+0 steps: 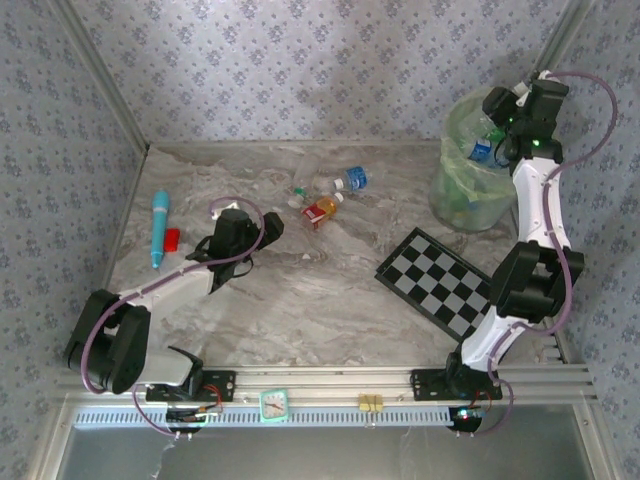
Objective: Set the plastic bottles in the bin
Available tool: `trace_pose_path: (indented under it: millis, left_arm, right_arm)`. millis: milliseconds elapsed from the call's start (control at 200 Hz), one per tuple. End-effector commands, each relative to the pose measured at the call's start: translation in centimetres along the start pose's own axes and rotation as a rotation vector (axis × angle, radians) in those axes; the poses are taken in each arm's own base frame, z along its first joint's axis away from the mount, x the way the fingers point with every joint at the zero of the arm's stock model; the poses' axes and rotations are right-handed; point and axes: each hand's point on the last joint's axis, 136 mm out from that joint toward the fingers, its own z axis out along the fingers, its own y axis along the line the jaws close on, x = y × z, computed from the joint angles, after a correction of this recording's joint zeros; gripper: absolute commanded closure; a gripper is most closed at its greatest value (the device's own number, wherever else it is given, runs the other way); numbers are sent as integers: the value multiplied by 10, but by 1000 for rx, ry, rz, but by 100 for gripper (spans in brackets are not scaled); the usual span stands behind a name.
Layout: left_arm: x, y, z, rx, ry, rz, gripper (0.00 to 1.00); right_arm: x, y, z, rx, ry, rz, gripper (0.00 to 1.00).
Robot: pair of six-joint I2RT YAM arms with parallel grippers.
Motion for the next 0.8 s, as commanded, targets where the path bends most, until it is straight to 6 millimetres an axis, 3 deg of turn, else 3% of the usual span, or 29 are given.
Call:
trace_pose_path:
  millis: [0,190,395,615,795]
  left_arm:
    - [-8,-14,0,35,-5,10,0]
    - [-9,-14,-1,37,-3,16,0]
    - [-9,-14,-2,37,-5,21,0]
    - [-10,-17,0,45,-2,22,0]
    - [-11,-22,2,61,2,44,0]
  right_arm:
    - [-2,11,4,-49,38,43,49]
    - [3,3,8,-16,60,54,37]
    - [-15,-8,-11,56,3,25,19]
    - [-34,-20,-42,139,-91,-36,13]
    - [-38,-9,-64,103,-133,-60,12]
